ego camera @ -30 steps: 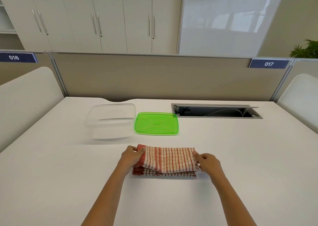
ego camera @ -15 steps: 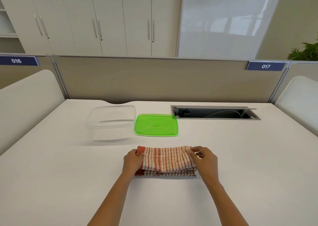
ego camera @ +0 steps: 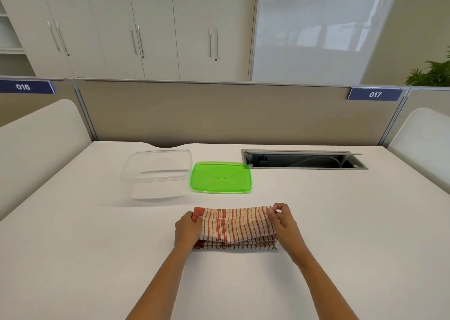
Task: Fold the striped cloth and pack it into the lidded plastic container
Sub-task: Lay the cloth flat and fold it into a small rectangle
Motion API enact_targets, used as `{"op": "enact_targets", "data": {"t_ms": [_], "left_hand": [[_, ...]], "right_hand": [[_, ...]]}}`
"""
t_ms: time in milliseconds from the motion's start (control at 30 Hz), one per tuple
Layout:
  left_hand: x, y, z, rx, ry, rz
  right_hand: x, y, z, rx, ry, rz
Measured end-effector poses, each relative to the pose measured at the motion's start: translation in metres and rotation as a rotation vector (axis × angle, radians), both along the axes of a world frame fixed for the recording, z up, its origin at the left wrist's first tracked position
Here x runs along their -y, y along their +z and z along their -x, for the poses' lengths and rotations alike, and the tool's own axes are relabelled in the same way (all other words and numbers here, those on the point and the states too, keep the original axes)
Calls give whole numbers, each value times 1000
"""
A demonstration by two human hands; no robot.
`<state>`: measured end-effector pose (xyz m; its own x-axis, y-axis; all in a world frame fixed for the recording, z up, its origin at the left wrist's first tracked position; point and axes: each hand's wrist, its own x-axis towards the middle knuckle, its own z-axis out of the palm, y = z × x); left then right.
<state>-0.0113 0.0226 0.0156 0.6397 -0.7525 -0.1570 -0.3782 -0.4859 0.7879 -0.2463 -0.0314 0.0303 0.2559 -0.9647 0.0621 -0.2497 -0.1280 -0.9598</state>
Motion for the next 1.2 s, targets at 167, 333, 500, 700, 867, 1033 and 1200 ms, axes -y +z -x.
{"op": "enact_targets", "data": {"t_ms": [167,333,500,700,867,1033,1200], "left_hand": [[-1,-1,2,7,11,7],[-1,0,2,13,6,7],[-3,-2,3,20,-6,37],[-7,-2,6,19,5,102],[-10,0,13,52,15,126],[-12,7,20,462,-38,32],[3,13,43,708,-296,135]], "right_hand": [[5,0,8,-183,60,104],[6,-11,24,-350,66,175],[-1,-20,30,-412,89,108],[-9,-20,40,-405,38,111],[-11,-24,45,-443,-22,38],[-15,-10,31,-467,-136,173],[-17,8,-24,-577,-93,419]]}}
